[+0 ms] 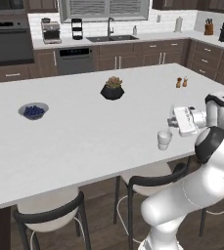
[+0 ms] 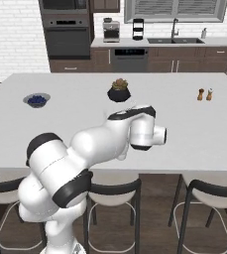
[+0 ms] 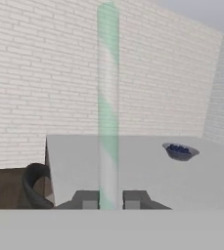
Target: Take a straw from the drawer in front and place it inside the glass cup on the dining counter.
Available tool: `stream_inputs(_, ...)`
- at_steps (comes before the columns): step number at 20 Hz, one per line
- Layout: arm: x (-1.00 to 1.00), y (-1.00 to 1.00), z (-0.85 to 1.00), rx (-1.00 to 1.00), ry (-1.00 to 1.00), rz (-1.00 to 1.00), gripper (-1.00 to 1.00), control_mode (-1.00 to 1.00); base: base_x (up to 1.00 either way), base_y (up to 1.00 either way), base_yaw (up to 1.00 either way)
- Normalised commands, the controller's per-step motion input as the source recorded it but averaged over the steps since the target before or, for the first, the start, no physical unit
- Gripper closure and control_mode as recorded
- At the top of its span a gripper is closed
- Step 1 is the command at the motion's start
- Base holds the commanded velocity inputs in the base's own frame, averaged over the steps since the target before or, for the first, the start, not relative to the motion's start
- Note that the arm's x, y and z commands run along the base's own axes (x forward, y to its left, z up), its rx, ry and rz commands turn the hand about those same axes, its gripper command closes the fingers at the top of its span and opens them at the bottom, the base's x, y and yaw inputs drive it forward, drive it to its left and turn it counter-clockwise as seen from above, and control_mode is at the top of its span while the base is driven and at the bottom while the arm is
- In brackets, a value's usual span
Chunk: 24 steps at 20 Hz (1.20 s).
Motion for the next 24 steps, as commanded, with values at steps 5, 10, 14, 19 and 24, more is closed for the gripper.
stream_inputs(5,0.0,-0.01,-0.3,0.0,-0.08,0.0,1.0,-1.0,0.0,0.0,0.0)
stream_inputs(10,0.0,-0.08,-0.16,0.0,-0.03,0.0,1.0,-1.0,0.0,0.0,0.0)
stream_inputs(14,0.01,-0.09,-0.09,0.0,-0.01,0.0,1.0,-1.0,0.0,0.0,0.0)
stream_inputs(19,0.04,-0.08,-0.11,0.0,-0.02,0.0,1.0,-1.0,0.0,0.0,0.0)
stream_inputs(24,0.09,-0.09,-0.01,0.01,-0.03,0.0,1.0,-1.0,0.0,0.0,0.0)
